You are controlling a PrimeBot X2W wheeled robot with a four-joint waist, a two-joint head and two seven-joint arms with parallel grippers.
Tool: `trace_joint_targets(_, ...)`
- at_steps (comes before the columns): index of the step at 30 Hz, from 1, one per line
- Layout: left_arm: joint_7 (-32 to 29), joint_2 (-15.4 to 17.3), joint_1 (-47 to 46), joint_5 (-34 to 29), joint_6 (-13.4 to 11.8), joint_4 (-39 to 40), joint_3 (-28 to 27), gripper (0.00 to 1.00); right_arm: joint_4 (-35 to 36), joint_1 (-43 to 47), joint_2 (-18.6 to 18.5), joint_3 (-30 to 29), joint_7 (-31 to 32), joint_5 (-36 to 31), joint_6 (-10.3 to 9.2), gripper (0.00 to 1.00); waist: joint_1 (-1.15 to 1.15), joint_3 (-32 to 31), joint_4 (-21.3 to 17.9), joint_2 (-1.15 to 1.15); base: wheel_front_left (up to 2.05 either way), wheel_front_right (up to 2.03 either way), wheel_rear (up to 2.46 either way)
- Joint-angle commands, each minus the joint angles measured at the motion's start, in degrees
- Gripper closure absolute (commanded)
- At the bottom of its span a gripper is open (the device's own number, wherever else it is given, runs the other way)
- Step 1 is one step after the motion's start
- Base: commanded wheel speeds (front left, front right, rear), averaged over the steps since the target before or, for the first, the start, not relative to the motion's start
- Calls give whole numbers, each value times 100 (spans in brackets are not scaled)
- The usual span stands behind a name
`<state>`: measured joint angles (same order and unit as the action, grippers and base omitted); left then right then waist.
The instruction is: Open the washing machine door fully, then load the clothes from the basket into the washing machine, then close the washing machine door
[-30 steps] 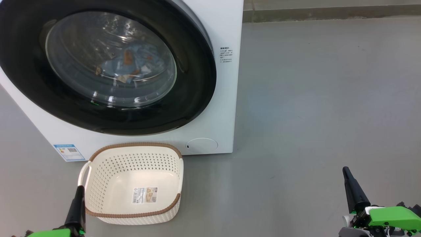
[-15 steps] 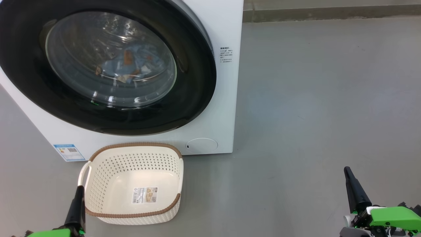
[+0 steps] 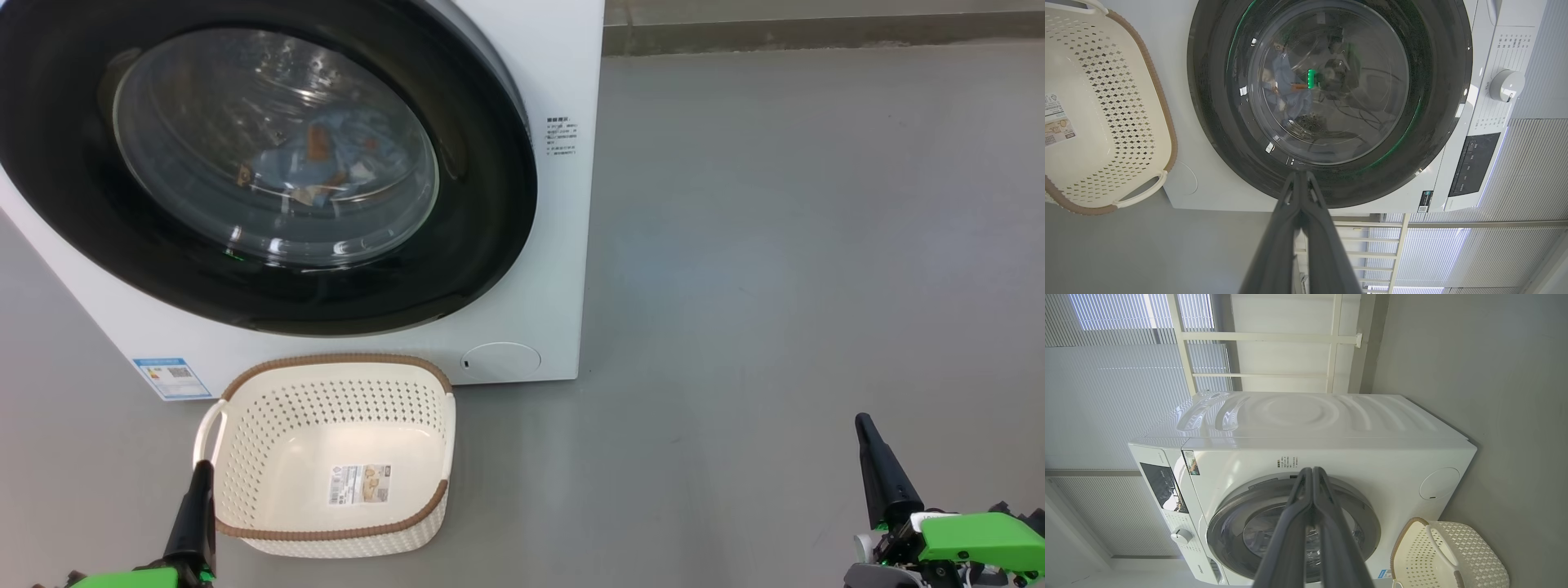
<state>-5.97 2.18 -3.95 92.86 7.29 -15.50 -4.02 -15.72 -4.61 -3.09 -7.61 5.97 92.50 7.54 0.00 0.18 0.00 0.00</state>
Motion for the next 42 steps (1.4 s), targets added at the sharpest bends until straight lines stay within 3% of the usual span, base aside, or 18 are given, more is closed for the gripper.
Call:
trace_joint_targets(1, -20, 101, -220, -38, 20, 146, -211, 100, 171, -155, -2, 136, 29, -11, -5, 100, 0, 0, 0, 0, 0, 0, 0)
trace_joint_targets(42, -37, 87, -222, -55, 20, 146, -232, 100, 170, -157, 9, 120, 42, -24, -5, 100, 0, 0, 0, 0, 0, 0, 0)
